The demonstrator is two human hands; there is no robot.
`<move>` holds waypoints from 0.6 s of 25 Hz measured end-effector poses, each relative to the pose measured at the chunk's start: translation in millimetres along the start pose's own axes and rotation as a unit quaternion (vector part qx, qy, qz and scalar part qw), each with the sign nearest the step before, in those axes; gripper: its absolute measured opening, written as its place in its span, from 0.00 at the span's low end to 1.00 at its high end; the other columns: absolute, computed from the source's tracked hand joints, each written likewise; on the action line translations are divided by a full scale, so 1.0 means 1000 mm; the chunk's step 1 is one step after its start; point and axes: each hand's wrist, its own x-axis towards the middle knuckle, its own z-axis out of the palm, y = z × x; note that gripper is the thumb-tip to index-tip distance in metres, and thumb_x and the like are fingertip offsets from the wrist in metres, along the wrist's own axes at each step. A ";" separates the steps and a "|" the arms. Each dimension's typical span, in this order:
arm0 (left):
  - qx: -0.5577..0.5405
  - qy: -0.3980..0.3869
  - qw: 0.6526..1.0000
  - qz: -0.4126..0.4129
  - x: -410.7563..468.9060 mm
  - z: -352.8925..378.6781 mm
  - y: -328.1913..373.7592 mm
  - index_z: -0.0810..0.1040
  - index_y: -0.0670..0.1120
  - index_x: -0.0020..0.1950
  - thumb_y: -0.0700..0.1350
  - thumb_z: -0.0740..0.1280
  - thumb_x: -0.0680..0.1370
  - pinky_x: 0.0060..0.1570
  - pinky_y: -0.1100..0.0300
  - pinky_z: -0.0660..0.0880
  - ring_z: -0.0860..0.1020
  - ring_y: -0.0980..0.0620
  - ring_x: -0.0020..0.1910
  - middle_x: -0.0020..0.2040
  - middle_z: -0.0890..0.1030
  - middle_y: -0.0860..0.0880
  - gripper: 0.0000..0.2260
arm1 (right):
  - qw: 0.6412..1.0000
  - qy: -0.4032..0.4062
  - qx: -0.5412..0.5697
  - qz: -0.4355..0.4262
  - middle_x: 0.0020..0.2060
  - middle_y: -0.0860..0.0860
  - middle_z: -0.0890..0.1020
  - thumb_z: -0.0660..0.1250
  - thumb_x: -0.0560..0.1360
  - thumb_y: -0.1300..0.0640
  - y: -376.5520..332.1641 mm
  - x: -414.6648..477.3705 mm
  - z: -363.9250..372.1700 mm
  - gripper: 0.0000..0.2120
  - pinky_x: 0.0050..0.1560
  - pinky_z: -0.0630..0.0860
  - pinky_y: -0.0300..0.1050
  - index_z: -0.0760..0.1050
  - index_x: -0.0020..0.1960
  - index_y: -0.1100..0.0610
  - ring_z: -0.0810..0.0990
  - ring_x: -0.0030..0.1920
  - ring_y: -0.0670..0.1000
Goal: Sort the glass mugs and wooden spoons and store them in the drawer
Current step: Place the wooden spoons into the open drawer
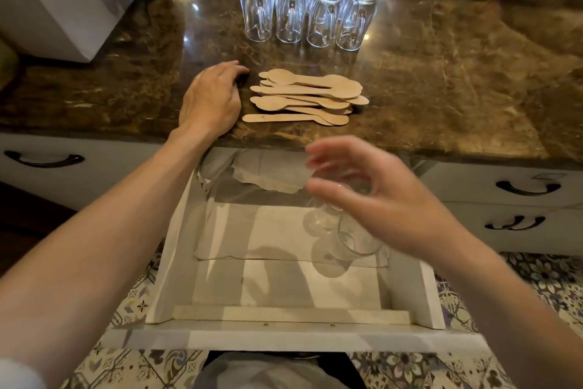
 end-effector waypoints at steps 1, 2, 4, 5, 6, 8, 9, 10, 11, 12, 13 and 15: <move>0.000 0.002 1.000 0.000 0.000 0.000 -0.001 0.72 0.49 0.67 0.42 0.54 0.80 0.69 0.51 0.61 0.67 0.49 0.68 0.69 0.72 0.50 0.17 | 0.998 0.018 -0.062 -0.020 0.53 0.41 0.79 0.69 0.71 0.49 0.001 0.019 -0.006 0.20 0.57 0.75 0.37 0.72 0.62 0.48 0.76 0.54 0.38; 0.000 0.004 1.000 -0.001 0.001 -0.001 -0.001 0.72 0.49 0.67 0.42 0.54 0.80 0.69 0.52 0.61 0.68 0.50 0.68 0.69 0.72 0.50 0.17 | 0.992 0.036 -0.114 -0.035 0.53 0.41 0.78 0.70 0.72 0.49 0.003 0.037 -0.011 0.21 0.58 0.74 0.38 0.72 0.63 0.49 0.76 0.54 0.39; -0.003 0.006 1.000 -0.001 0.001 -0.002 -0.002 0.72 0.49 0.66 0.43 0.55 0.79 0.69 0.52 0.61 0.68 0.50 0.68 0.69 0.72 0.50 0.17 | 0.976 0.061 -0.202 -0.060 0.54 0.43 0.78 0.72 0.70 0.48 0.006 0.072 -0.020 0.24 0.59 0.72 0.40 0.72 0.64 0.50 0.75 0.56 0.43; -0.004 0.006 1.000 -0.001 0.002 -0.002 -0.002 0.73 0.50 0.66 0.43 0.55 0.79 0.69 0.52 0.61 0.68 0.50 0.68 0.69 0.72 0.51 0.17 | 0.966 0.063 -0.241 -0.072 0.56 0.45 0.78 0.72 0.70 0.47 0.009 0.089 -0.024 0.26 0.60 0.72 0.42 0.71 0.65 0.51 0.75 0.57 0.45; -0.004 0.005 1.000 0.000 0.001 -0.002 -0.002 0.73 0.50 0.66 0.43 0.55 0.79 0.69 0.52 0.61 0.68 0.50 0.68 0.69 0.72 0.51 0.17 | 0.956 0.055 -0.277 -0.077 0.59 0.47 0.77 0.73 0.69 0.47 0.012 0.105 -0.028 0.29 0.62 0.71 0.45 0.69 0.67 0.51 0.74 0.59 0.47; -0.005 0.007 1.000 -0.002 0.000 -0.002 -0.005 0.73 0.50 0.66 0.43 0.55 0.79 0.69 0.51 0.61 0.68 0.50 0.68 0.68 0.72 0.51 0.17 | 0.934 0.009 -0.352 -0.059 0.64 0.50 0.74 0.74 0.67 0.43 0.017 0.137 -0.030 0.37 0.64 0.69 0.49 0.64 0.70 0.52 0.72 0.63 0.51; -0.006 0.009 1.000 -0.003 -0.001 -0.003 -0.006 0.73 0.50 0.66 0.43 0.55 0.79 0.69 0.51 0.61 0.68 0.50 0.68 0.68 0.73 0.51 0.17 | 0.920 -0.021 -0.389 -0.040 0.67 0.52 0.71 0.74 0.65 0.41 0.020 0.151 -0.030 0.42 0.64 0.67 0.51 0.61 0.72 0.53 0.70 0.65 0.53; -0.006 0.010 1.000 -0.003 -0.001 -0.003 -0.007 0.73 0.50 0.66 0.42 0.55 0.79 0.69 0.51 0.61 0.68 0.50 0.67 0.68 0.73 0.51 0.17 | 0.907 -0.048 -0.418 -0.024 0.69 0.53 0.69 0.75 0.63 0.39 0.022 0.164 -0.029 0.46 0.65 0.65 0.53 0.59 0.73 0.54 0.68 0.67 0.55; -0.007 0.011 1.000 -0.003 -0.001 -0.003 -0.006 0.73 0.50 0.65 0.42 0.55 0.79 0.69 0.51 0.62 0.68 0.50 0.67 0.68 0.73 0.51 0.17 | 0.897 -0.067 -0.437 -0.010 0.70 0.54 0.67 0.75 0.61 0.38 0.026 0.175 -0.029 0.49 0.67 0.64 0.54 0.57 0.74 0.54 0.66 0.69 0.57; -0.009 0.011 1.000 -0.002 0.000 -0.002 -0.005 0.74 0.49 0.65 0.42 0.55 0.79 0.69 0.52 0.62 0.69 0.50 0.67 0.68 0.73 0.51 0.17 | 0.891 -0.084 -0.446 0.002 0.72 0.54 0.65 0.75 0.60 0.37 0.029 0.183 -0.030 0.52 0.69 0.62 0.56 0.55 0.74 0.55 0.63 0.71 0.57; -0.012 0.010 1.000 -0.001 0.000 -0.002 -0.002 0.74 0.49 0.65 0.42 0.55 0.79 0.69 0.52 0.62 0.69 0.50 0.67 0.68 0.73 0.50 0.17 | 0.888 -0.098 -0.450 0.015 0.73 0.54 0.64 0.76 0.58 0.36 0.032 0.189 -0.031 0.54 0.70 0.60 0.56 0.54 0.75 0.55 0.61 0.72 0.57; -0.015 0.006 1.000 0.003 -0.004 -0.001 0.001 0.74 0.49 0.65 0.41 0.55 0.79 0.69 0.52 0.62 0.69 0.50 0.67 0.68 0.73 0.50 0.17 | 0.884 -0.119 -0.450 0.038 0.73 0.53 0.64 0.76 0.57 0.34 0.038 0.195 -0.032 0.55 0.71 0.59 0.56 0.55 0.74 0.55 0.61 0.72 0.57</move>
